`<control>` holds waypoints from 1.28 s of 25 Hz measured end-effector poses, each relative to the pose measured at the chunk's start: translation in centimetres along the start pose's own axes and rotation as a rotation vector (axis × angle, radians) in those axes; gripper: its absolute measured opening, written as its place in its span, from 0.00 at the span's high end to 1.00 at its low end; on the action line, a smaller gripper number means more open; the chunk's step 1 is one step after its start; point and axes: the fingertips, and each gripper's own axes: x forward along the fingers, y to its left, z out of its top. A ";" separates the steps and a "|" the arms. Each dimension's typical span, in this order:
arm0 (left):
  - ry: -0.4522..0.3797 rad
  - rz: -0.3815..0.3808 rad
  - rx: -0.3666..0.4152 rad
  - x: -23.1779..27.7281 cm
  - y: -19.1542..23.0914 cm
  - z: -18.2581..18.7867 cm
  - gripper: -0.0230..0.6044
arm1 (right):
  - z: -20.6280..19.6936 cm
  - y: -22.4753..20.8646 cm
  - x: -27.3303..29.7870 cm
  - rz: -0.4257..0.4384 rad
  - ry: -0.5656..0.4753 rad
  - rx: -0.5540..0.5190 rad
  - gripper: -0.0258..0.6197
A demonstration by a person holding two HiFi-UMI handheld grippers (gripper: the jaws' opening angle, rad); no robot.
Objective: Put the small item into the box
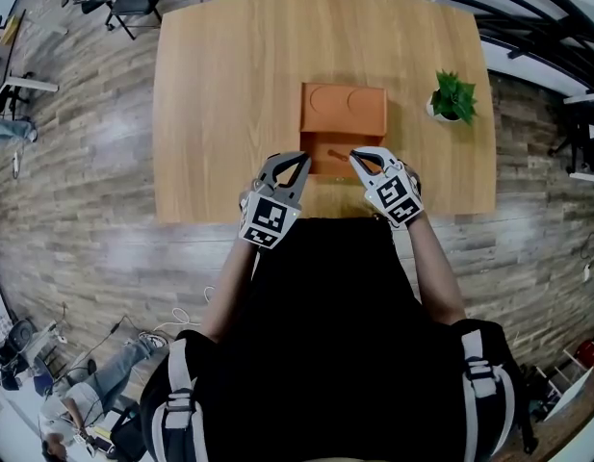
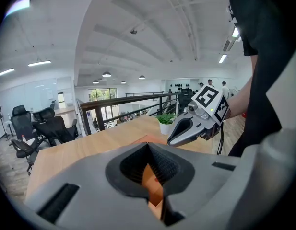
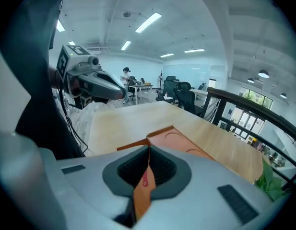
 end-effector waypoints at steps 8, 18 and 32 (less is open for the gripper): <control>-0.009 -0.002 -0.012 0.0 0.0 -0.2 0.93 | 3.6 0.6 -1.8 0.020 -0.174 0.049 0.92; -0.011 -0.004 -0.012 -0.3 -0.4 -0.1 0.93 | 5.4 0.6 -3.6 0.003 -0.205 0.031 0.92; -0.015 -0.009 0.004 -0.5 -0.7 0.0 0.93 | 4.9 1.0 -3.8 -0.003 -0.180 0.009 0.92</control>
